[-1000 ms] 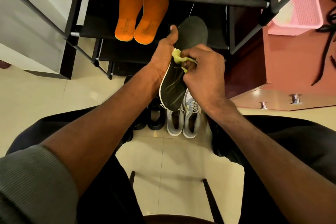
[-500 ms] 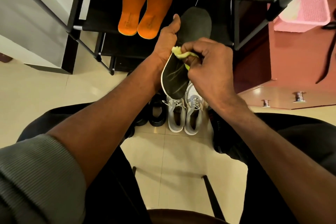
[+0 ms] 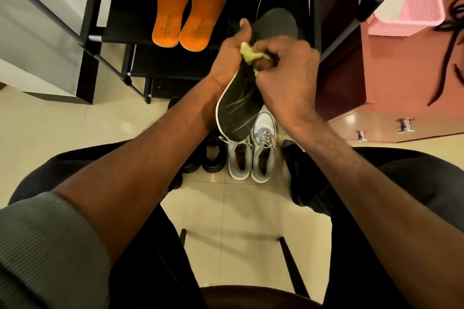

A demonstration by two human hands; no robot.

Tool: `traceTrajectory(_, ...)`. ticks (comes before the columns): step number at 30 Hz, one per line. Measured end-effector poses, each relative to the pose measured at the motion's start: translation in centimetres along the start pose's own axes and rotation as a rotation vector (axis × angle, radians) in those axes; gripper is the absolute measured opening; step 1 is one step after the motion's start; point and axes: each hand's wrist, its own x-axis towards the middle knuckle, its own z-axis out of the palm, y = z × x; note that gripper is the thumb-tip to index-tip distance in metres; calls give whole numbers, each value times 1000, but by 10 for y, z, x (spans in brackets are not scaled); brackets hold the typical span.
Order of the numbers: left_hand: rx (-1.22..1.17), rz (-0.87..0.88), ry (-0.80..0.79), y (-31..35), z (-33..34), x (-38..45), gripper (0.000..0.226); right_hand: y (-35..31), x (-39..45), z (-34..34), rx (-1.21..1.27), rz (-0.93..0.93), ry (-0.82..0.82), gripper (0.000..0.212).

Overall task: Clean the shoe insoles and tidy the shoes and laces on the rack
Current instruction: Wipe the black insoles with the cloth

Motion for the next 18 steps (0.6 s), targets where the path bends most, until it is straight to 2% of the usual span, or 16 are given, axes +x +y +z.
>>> traceTrajectory(2,18,129,62,3,-5,-2,71,-5,-14,2,49,-26,-69,32)
traceTrajectory(4,129,217,146,1,-8,-4,51,-7,-22,3,88,-27,-94,31)
traceTrajectory(6,151,159,249,2,-3,-2,45,-5,-22,6,84,2,-84,33)
traceTrajectory(8,156,114,218,-3,-4,10,51,-2,-13,9,43,52,-42,37)
traceTrajectory(13,201,124,20,-14,-2,16,54,7,14,4,36,158,106,36)
traceTrajectory(15,249,149,34,-9,1,8,56,3,8,4,68,127,88,36)
traceTrajectory(18,223,155,7,-11,-14,17,57,-7,-15,7,142,51,-35,34)
